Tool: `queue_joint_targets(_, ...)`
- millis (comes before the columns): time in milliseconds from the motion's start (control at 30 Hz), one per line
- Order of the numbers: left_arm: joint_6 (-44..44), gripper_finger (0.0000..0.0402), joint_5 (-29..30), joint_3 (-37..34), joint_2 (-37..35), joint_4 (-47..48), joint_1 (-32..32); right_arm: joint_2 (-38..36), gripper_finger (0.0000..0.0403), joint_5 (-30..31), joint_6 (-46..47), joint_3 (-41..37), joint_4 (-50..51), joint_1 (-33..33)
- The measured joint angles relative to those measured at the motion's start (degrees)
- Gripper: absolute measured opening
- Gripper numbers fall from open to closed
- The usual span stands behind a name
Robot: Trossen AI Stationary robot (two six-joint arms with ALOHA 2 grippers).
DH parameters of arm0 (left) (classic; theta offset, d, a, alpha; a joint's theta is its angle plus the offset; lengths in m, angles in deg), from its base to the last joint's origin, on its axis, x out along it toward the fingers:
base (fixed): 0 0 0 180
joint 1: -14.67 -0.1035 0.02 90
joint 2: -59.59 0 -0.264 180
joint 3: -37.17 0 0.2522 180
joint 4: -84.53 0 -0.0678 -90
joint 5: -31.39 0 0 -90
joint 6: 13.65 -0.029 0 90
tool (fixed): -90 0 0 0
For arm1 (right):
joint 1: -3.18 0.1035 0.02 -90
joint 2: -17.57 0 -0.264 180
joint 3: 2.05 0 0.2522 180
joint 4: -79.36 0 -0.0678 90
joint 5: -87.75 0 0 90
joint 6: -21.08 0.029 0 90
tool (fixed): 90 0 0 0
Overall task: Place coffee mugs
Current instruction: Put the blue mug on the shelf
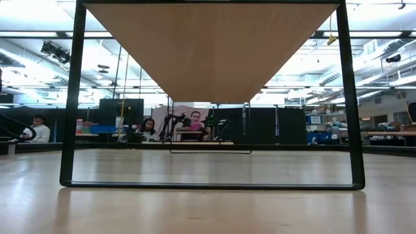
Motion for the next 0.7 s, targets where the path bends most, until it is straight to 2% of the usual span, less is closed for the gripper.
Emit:
queue_joint_targets(300, 0.3, 0.003, -0.1, 0.0, 0.0, 0.3, 0.0, 0.3, 0.0076, 0.1, 0.0, 0.1, 0.8, 0.0)
queue_joint_targets(700, -0.2, 0.003, -0.2, 0.0, 0.0, 1.3, 0.1, 0.4, 0.0104, -1.5, 1.9, 0.1, 1.7, 0.0)
